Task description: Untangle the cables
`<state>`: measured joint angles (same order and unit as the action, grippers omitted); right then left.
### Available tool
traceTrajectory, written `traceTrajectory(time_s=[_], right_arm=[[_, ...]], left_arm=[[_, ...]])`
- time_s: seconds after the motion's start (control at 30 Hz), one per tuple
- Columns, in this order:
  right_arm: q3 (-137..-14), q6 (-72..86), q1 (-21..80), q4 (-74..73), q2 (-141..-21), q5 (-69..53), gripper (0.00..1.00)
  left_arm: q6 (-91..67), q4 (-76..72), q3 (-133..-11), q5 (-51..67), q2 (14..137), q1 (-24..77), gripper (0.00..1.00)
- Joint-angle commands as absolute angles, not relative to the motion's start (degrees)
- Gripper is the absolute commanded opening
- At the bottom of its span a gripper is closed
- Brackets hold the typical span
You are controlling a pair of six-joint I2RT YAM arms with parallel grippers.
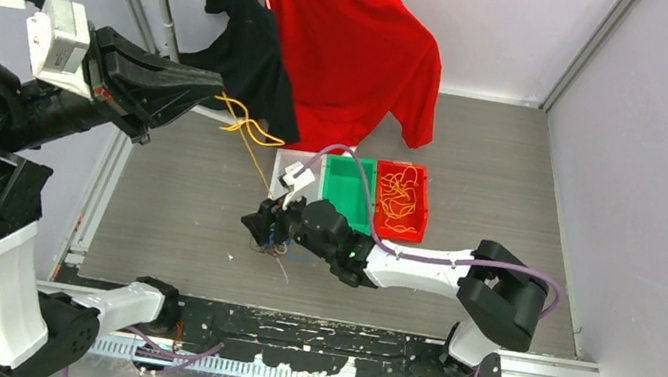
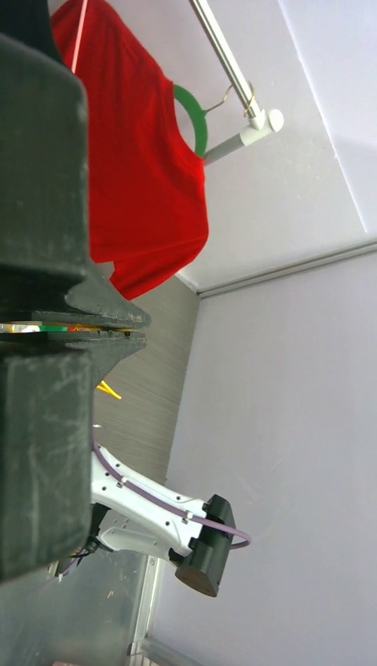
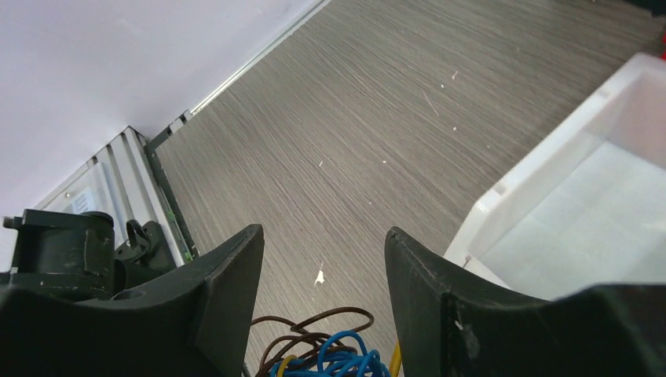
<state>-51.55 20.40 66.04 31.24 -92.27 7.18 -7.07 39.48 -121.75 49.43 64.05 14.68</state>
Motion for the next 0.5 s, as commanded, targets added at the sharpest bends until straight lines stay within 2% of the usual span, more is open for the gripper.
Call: traceTrajectory(time_s=[0.0, 0.3, 0.4, 0.47], right_arm=[[-45.8, 23.5, 66.2, 38.6, -93.1, 10.9, 0.63], [-36.9, 24.5, 66.5, 42.6, -93.0, 13.6, 0.8], [-36.4, 24.0, 66.5, 41.1, -91.2, 13.8, 0.86], [-37.7, 23.2, 66.6, 37.1, -89.9, 13.5, 0.87]], left_arm=[[-7.7, 33.6, -126.7, 46.4, 64.6, 14.8, 0.0], [-2.7, 33.0, -130.9, 39.5, 65.4, 14.8, 0.0], [0.2, 36.5, -126.6, 39.1, 63.3, 14.8, 0.0], [3.4, 38.6, -119.1, 38.1, 60.3, 14.8, 0.0]])
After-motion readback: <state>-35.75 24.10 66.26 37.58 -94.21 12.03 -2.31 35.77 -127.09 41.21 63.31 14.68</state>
